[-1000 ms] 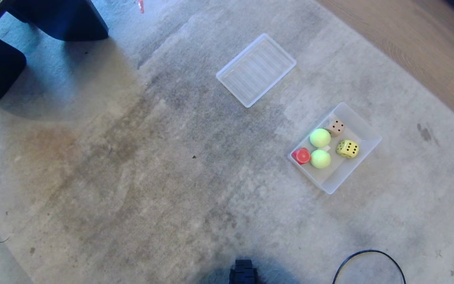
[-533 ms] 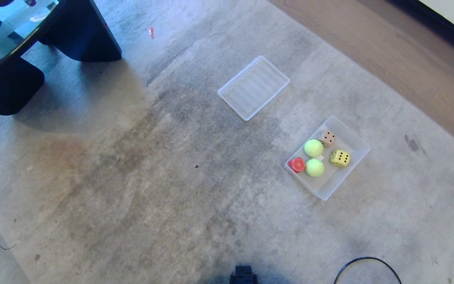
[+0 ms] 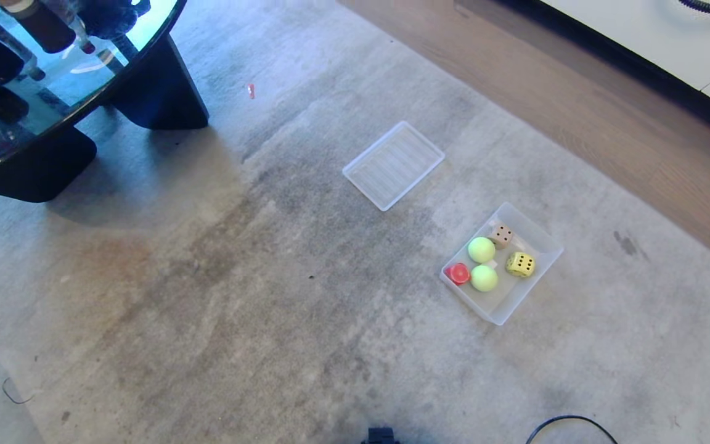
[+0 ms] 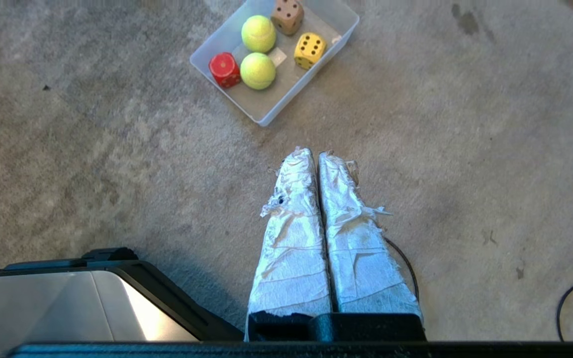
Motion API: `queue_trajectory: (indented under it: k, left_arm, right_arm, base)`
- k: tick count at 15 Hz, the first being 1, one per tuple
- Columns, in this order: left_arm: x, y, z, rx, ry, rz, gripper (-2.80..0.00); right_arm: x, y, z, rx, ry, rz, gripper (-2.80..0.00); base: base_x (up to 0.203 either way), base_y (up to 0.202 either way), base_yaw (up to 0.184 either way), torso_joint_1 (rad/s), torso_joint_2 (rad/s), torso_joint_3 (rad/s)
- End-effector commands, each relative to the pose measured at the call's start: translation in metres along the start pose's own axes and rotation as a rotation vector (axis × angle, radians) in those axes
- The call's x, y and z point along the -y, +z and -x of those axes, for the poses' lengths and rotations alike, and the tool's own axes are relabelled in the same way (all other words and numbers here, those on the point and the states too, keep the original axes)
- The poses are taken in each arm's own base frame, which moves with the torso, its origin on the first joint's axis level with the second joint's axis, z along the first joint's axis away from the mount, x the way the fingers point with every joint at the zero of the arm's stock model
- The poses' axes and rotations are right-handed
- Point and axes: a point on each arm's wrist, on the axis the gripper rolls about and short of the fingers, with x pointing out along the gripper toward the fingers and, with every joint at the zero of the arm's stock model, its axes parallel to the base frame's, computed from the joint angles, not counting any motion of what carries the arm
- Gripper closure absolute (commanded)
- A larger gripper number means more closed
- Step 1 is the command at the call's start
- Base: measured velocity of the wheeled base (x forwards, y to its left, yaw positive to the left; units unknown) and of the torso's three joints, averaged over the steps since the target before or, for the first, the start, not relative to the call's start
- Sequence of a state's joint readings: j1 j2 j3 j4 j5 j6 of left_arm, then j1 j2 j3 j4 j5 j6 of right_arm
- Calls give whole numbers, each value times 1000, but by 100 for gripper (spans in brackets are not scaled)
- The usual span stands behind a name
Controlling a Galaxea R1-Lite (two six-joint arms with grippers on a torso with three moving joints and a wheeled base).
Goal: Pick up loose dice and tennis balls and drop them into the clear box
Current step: Pick up toys out of the box
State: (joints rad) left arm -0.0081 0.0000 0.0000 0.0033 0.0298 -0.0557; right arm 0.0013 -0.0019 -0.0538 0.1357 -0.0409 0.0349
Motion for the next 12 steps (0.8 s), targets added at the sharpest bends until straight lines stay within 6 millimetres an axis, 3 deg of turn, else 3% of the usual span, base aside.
queue_trajectory:
  k: [1,12]
  left_arm:
    - [0,0,0,-1,1,1,0]
    - [0,0,0,0,1,1,0]
  right_arm:
    - [0,0,0,-3,0,0,0]
    - [0,0,0,-3,0,0,0]
  base:
    - [0,0,0,5,0,205]
    - [0,0,0,3,2,203]
